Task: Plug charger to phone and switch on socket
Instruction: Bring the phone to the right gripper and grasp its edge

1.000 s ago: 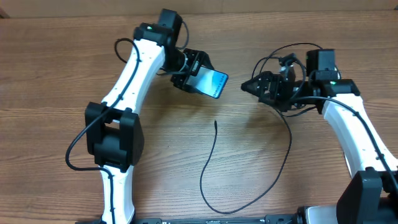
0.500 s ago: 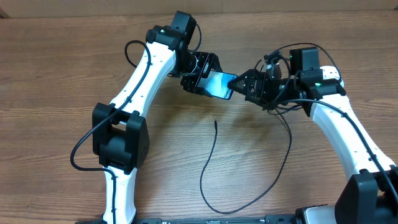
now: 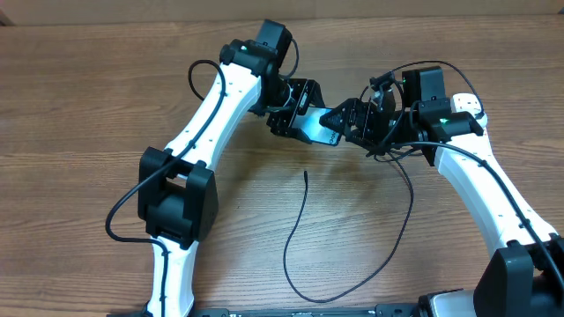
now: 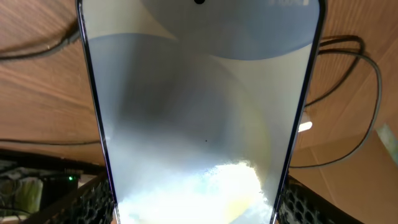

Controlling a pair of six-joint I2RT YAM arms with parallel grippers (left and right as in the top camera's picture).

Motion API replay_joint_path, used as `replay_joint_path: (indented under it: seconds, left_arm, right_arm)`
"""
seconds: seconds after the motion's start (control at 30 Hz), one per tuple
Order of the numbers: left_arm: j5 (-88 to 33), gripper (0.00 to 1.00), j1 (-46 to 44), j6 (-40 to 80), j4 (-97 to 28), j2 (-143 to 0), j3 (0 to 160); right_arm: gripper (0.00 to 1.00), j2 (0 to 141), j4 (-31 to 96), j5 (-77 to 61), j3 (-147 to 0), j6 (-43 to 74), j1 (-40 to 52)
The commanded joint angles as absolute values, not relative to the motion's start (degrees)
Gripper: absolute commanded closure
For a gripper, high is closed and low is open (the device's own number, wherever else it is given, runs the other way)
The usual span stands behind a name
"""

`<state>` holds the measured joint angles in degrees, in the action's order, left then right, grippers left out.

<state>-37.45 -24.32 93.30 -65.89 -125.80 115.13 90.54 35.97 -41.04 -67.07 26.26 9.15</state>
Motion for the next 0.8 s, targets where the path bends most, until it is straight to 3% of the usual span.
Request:
replay_joint_path:
  seconds: [0.0,0.2,0.43,0.77]
  left_arm:
    - [-39.0,0.96,-25.4,97.0,-65.6,-125.8,116.9]
    - [-40.5,0.96,-26.3,97.8,-63.9,-125.8,116.9]
    - [-40.6,0.96,-27.2,97.8,-63.6,-125.8,116.9]
    - [-42.0,0.96,-28.4,98.7,-62.0,-125.8,116.9]
  right_arm:
    - [0.14,90.4,35.6,-39.4,-68.6,27.1,9.3]
    - [0.28,90.4,35.9,-37.9,-68.6,27.0,9.3]
    - [0.57,90.4,36.2,-37.2,-68.6,27.0,9.3]
    - [0.69,90.4,36.5,-36.9,-68.6,27.1,9.3]
